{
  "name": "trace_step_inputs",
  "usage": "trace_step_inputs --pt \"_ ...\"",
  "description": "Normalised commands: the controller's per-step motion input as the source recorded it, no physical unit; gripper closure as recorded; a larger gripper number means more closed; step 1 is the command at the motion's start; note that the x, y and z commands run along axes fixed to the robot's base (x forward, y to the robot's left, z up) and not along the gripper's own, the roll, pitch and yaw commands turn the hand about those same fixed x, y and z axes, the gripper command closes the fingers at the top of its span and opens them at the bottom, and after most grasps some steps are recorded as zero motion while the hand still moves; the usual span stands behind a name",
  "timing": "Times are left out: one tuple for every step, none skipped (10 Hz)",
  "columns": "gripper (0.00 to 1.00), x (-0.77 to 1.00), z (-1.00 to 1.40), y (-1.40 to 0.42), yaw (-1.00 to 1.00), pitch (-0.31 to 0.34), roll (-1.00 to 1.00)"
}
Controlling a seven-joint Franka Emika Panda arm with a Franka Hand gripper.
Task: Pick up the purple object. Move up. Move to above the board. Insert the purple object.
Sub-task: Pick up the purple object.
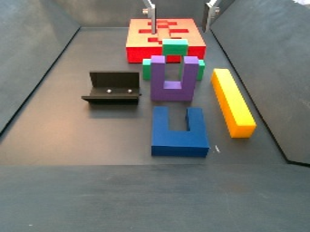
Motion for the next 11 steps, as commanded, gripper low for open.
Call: trace_step_inputs --pt "0.0 0.0 0.0 0.0 0.0 0.0 0.0" --pt "0.0 0.0 0.0 0.0 0.0 0.0 -0.01" --pt "0.0 0.0 -0.04 0.0 0.0 0.0 0.01" --pt "0.0 0.02 -0.02 -0.03 0.0 0.0 0.0" --pt "0.0 0.45 -0.17 -0.17 -0.07 0.016 0.0" --pt "0.0 0.79 -0.42 -0.15 -0.18 0.054 0.01" --pt "0.0 0.89 -0.59 -0.1 -0.13 0.007 0.0" --pt "0.0 1.0 -0.61 -0.05 -0.07 0.0 -0.01" --pt "0.0 1.0 -0.51 0.0 0.0 0.0 -0.04" --pt "0.0 1.0 -0.31 -0.04 0.0 0.0 -0.03" --pt "0.0 1.0 -0.14 -0.18 0.0 0.0 0.0"
